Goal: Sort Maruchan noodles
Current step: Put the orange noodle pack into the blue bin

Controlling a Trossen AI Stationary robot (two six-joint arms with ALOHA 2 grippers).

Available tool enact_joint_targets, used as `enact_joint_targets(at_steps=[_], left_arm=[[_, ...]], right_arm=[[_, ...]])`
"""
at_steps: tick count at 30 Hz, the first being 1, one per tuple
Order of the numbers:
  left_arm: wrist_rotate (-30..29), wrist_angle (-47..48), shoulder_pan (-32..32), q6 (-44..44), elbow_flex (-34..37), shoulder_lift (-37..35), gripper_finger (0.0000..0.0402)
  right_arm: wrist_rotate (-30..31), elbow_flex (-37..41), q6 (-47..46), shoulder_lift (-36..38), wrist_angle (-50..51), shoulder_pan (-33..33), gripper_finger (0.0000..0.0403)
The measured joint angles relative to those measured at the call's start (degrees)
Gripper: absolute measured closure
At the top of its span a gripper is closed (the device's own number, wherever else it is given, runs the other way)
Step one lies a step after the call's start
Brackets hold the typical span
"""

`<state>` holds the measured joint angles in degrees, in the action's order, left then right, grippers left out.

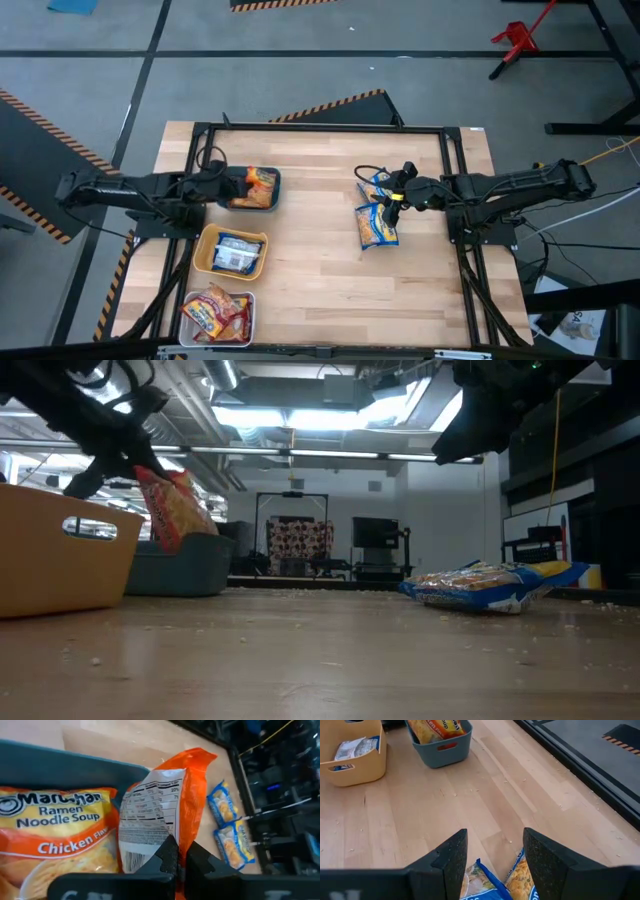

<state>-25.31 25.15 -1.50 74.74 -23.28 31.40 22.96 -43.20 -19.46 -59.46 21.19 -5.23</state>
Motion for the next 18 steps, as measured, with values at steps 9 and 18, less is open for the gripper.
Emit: enact_joint_targets(at_steps=[9,18], left_arm=[[-4.85,5.57,0.02,4.46,5.2,-7.61,0.0394],[-9.68,6.05,0.0,-0.88,5.18,-7.61,0.0338]], right_arm=[[-0.02,0.0,0.15,0.0,0.02,0.0,0.0221],[-2.94,0.0,0.22,0.0,0.01,-0.01,0.0221]])
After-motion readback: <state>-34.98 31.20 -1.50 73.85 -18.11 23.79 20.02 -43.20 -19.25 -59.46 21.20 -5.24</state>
